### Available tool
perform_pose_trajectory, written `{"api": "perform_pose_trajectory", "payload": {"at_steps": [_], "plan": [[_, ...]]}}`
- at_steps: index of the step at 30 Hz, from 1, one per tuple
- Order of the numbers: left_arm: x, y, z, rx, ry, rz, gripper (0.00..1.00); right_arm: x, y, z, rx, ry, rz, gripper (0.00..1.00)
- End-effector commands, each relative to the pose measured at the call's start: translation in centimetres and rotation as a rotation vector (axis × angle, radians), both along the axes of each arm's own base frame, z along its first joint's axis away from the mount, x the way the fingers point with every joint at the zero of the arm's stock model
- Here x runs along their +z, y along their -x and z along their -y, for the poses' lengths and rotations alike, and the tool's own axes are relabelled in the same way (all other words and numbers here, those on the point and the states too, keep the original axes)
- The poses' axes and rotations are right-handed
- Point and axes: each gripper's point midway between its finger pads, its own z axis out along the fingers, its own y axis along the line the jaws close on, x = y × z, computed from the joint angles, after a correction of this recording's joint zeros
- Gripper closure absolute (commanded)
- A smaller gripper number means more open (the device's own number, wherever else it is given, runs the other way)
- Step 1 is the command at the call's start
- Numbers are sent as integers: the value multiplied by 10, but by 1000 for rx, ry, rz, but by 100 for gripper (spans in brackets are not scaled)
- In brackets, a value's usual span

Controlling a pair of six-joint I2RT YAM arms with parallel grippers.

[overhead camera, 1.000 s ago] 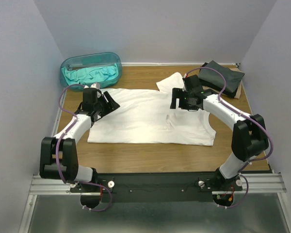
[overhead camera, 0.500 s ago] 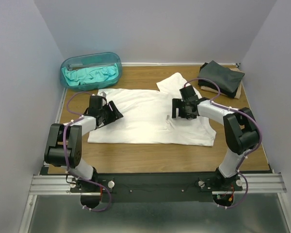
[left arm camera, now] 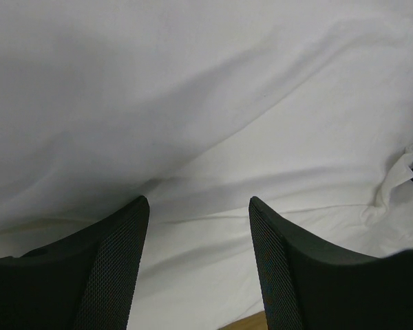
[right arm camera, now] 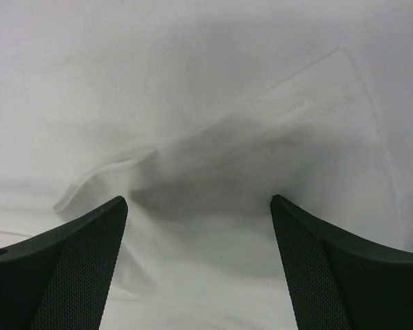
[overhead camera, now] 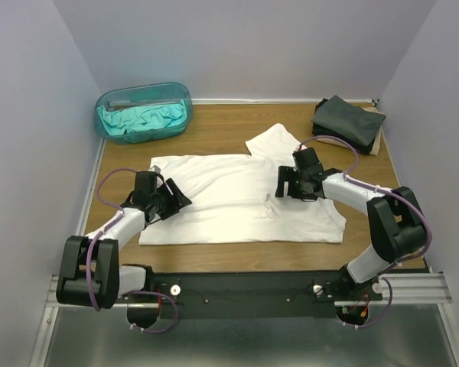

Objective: Fold and stack the t-shirts
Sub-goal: Fold the tshirt

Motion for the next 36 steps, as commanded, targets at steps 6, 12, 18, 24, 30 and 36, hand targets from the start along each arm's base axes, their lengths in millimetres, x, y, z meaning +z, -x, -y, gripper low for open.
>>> {"api": "perform_pose_trajectory", "payload": {"at_steps": [6,12,18,24,30,36], "plan": [[0,37,-8,57,-30,-123,32,-37,107,22,-40,14,-377,9],[43,11,-13,81,-59,-14,32,-12,91,15,-17,-7,-326,9],[94,-63,-45,93,-281,143,30,55,0,7,-42,44,-68,6],[102,-133,-68,97,-435,190,32,77,-111,18,-76,130,104,5],[81,-180,-75,57,-485,161,35,90,-210,17,-90,69,257,12],[66,-196,-79,41,-458,139,36,42,-262,26,-83,123,250,25]]}}
